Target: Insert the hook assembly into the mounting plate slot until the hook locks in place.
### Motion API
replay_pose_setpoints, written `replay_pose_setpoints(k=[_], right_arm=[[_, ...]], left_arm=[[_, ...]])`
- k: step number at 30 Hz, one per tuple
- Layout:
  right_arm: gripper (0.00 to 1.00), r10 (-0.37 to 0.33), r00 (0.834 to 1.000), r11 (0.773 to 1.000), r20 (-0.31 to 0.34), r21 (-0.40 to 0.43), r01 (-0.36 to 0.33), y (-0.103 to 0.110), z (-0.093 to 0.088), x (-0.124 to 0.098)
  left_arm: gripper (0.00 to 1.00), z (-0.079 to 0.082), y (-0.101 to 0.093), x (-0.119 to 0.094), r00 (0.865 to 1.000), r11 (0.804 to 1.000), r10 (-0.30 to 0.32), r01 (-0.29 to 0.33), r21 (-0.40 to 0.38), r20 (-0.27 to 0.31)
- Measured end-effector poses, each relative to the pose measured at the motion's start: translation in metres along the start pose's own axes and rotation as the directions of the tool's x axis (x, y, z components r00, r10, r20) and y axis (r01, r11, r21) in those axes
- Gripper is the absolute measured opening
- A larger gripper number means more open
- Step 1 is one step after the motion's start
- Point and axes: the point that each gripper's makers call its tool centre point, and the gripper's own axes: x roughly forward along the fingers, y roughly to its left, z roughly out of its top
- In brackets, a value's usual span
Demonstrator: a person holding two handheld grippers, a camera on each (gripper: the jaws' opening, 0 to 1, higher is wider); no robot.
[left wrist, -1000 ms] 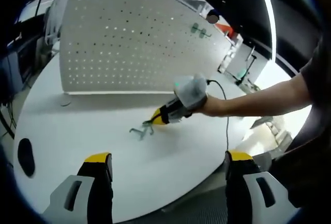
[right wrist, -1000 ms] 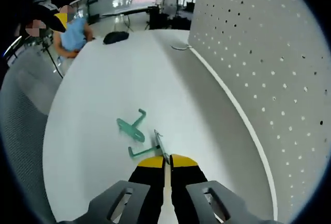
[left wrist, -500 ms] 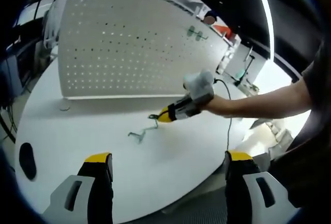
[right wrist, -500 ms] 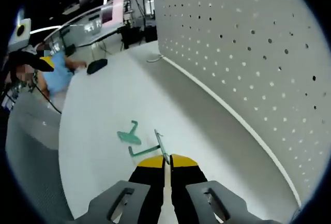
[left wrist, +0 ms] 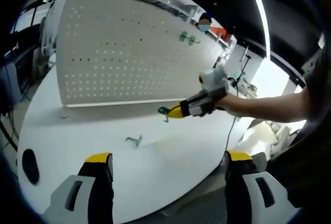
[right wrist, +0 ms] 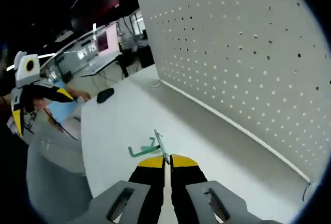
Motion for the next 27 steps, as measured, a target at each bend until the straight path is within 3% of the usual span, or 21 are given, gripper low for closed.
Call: replay_pose_setpoints(k=[4,8,11,17,21,25,27], right_arm=[[0.01,0.013,0.999,0.999,0.03,0.042,-0.014,0.008,0.001,-0.011],[0.01,0.043,0.995,0.988,0.095,0.143,-0.057,0.02,0.006,-0.025],[0.01,0.051,0.991,0.986,0.12,0.149,-0.069,0.027,0.008,-0.036],[0.01,0.113,0.97,0.951,0.217,0.259,-0.168,0.049,0.017,-0.054],[0.01,0.134,0.965,0.95,0.224,0.247,-0.189,0.063,0.018,-0.062],[0.01,0.196,0.942,0.92,0.273,0.281,-0.273,0.085,0.023,-0.07],[0.01,0.202,0.943,0.926,0.266,0.26,-0.272,0.092,0.022,-0.073]], left_arm=[[0.91,0.005,-0.004,-0.001,1.0,1.0,-0.008,0.007,0.016,0.011],[0.9,0.01,-0.007,-0.004,1.0,0.999,-0.015,0.014,0.039,0.019],[0.88,0.011,-0.005,-0.007,1.0,0.999,-0.014,0.013,0.041,0.024],[0.85,0.015,-0.002,-0.014,0.999,0.999,-0.013,0.011,0.052,0.033],[0.8,0.02,-0.006,-0.015,0.999,0.998,-0.019,0.016,0.061,0.049],[0.76,0.025,-0.015,-0.011,0.997,0.996,-0.05,0.046,0.076,0.054],[0.75,0.026,-0.018,-0.011,0.997,0.995,-0.069,0.066,0.07,0.044]])
